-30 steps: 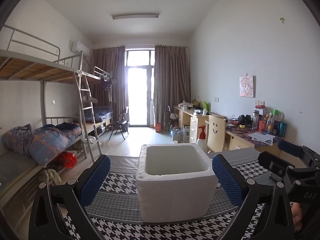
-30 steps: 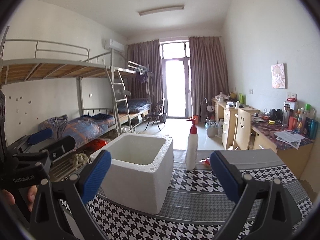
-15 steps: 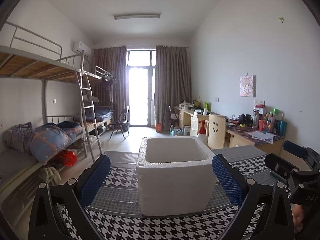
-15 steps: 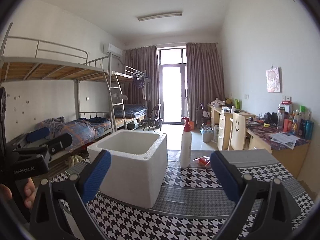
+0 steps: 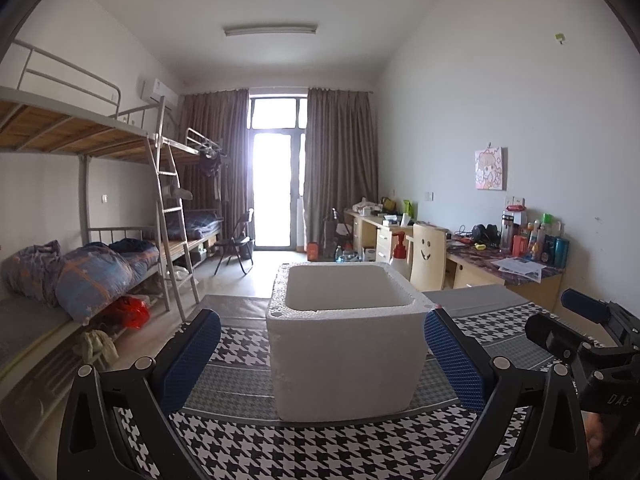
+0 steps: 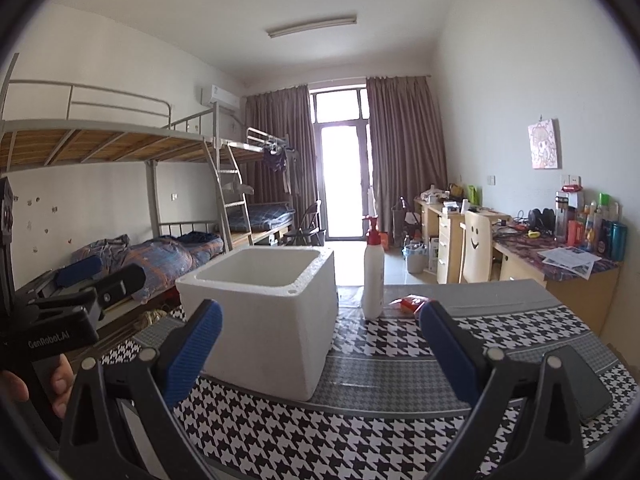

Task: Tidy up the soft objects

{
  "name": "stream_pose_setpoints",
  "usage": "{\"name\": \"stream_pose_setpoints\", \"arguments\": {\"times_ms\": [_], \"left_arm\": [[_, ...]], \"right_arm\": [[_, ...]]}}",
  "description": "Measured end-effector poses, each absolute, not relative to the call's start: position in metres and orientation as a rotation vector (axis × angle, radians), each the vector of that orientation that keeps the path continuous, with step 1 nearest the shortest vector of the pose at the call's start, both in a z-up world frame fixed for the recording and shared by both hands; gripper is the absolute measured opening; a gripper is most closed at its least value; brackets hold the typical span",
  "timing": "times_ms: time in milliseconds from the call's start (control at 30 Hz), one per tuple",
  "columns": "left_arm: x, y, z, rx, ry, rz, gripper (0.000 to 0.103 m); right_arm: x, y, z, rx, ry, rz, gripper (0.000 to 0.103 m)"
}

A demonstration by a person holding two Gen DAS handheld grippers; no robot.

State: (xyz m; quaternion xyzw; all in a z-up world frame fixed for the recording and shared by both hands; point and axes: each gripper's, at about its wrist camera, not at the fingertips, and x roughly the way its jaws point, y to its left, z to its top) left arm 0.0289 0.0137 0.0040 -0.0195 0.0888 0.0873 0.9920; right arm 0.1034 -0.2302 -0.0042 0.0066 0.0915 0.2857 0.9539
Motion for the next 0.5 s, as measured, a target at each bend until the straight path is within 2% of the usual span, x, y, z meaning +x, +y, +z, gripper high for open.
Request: {"name": "stream_pose_setpoints", "arguments": {"times_ms": [500], "left_arm": [[0.0296, 0.0094, 0.0012, -0.027, 0.195, 0.164, 0.102]], "right_arm": [[0.1028, -0.2299, -0.0089, 0.005, 0.199, 0.592, 0.101]]}}
